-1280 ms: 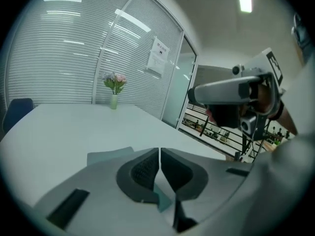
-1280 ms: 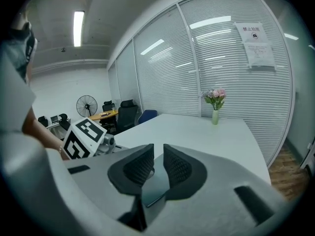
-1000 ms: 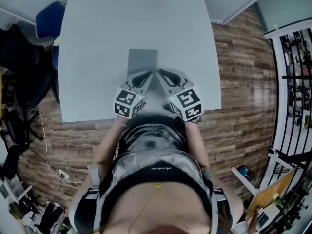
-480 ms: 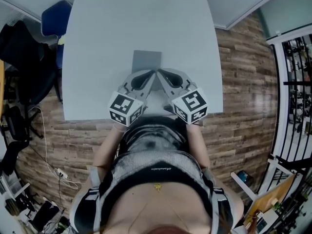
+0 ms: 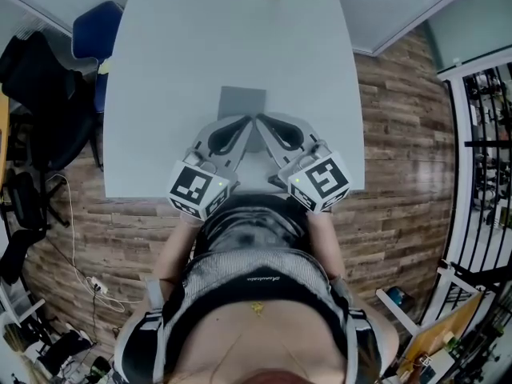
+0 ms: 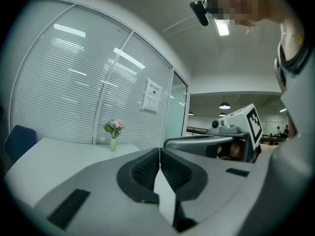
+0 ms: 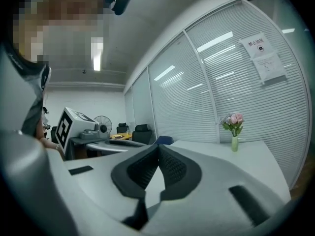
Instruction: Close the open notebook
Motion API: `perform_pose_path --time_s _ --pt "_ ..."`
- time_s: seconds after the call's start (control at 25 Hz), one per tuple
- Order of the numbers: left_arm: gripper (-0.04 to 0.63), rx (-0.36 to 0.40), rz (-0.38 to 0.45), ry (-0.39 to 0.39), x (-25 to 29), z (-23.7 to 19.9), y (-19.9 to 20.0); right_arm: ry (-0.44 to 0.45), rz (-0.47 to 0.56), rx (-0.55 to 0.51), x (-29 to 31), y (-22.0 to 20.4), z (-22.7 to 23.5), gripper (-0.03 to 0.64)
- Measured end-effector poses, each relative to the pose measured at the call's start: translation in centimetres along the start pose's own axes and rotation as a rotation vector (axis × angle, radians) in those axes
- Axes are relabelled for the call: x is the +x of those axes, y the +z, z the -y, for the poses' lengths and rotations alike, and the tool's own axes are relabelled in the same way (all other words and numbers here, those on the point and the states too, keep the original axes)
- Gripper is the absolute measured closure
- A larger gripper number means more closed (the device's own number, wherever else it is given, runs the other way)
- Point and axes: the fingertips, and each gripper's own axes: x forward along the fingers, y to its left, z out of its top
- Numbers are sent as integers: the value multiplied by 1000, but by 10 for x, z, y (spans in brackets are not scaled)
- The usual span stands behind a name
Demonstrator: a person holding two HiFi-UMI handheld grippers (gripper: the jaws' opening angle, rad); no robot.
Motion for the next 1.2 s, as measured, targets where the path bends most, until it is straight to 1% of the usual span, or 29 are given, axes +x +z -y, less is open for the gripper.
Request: perform_pose_path --time_s 0.24,0.36,0.8,1.0,1.2 --pt "584 16 39 9 -5 2 16 12 16 -13 -1 8 -3 614" --pt "584 12 28 25 -7 1 22 20 13 -17 -1 8 -5 614" --pt "584 8 25 28 -8 5 25 45 6 -26 -5 12 -11 614" --pt "584 7 32 20 -6 2 19 45 7 -25 -4 12 -10 614" --pt "584 -3 18 30 -6 1 23 40 3 -24 -5 12 -9 615"
